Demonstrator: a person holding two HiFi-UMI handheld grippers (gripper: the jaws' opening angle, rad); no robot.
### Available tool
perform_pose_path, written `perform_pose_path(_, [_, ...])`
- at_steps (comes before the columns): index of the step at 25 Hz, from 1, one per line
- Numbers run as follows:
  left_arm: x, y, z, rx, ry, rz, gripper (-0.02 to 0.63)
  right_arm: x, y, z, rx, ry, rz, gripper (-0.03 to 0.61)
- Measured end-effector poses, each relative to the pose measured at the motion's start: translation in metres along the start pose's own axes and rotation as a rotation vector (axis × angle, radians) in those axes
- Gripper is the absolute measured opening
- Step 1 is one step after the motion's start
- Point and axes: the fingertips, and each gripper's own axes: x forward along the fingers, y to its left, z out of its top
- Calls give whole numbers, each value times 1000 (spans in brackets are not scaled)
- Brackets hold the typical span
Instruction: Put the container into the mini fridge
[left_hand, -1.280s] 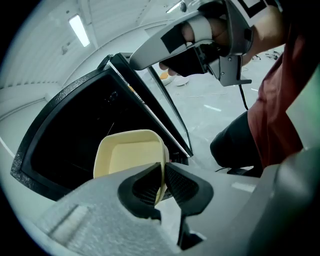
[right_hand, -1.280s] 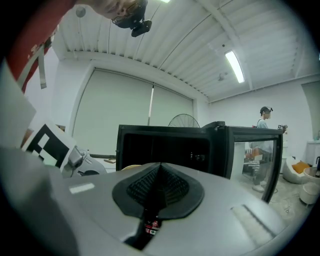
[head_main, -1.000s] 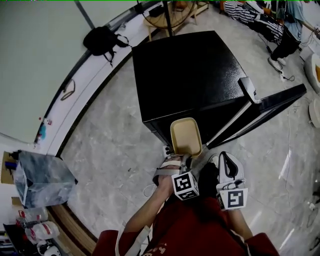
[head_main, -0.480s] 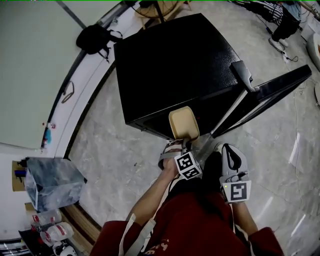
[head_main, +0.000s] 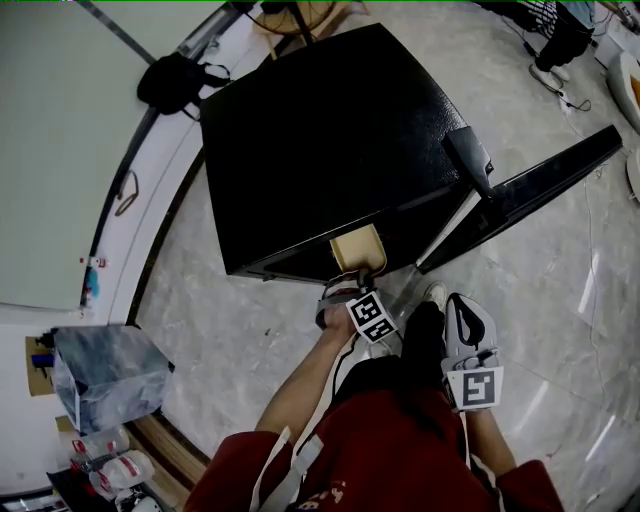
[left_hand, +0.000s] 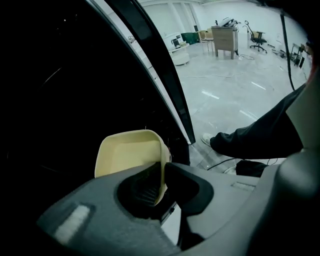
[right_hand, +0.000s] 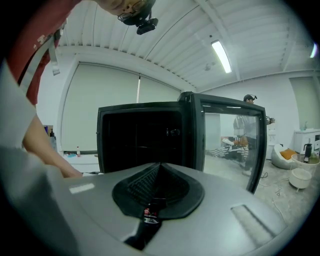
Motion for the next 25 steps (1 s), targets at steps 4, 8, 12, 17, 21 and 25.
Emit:
perform_pose_path(4, [18, 6, -1, -6, 16, 3, 37, 7, -4, -2, -13, 8, 17, 0])
perform_pose_path(8, [30, 15, -3, -12, 24, 16, 38, 11, -5, 0, -10, 0, 19, 0])
perform_pose_path(12, [42, 26, -5, -37, 33, 25, 38, 13, -5, -3, 6, 11, 20, 2])
perform_pose_path(17, [58, 41, -11, -67, 49, 39, 41, 12, -7, -12, -14, 43, 20, 2])
perform_pose_path(21, [67, 50, -14, -66, 58, 53, 45, 14, -8, -12, -1, 45, 19, 2])
perform_pose_path(25, [75, 63, -11, -71, 55, 76, 46, 16, -12, -13, -8, 51, 20, 0])
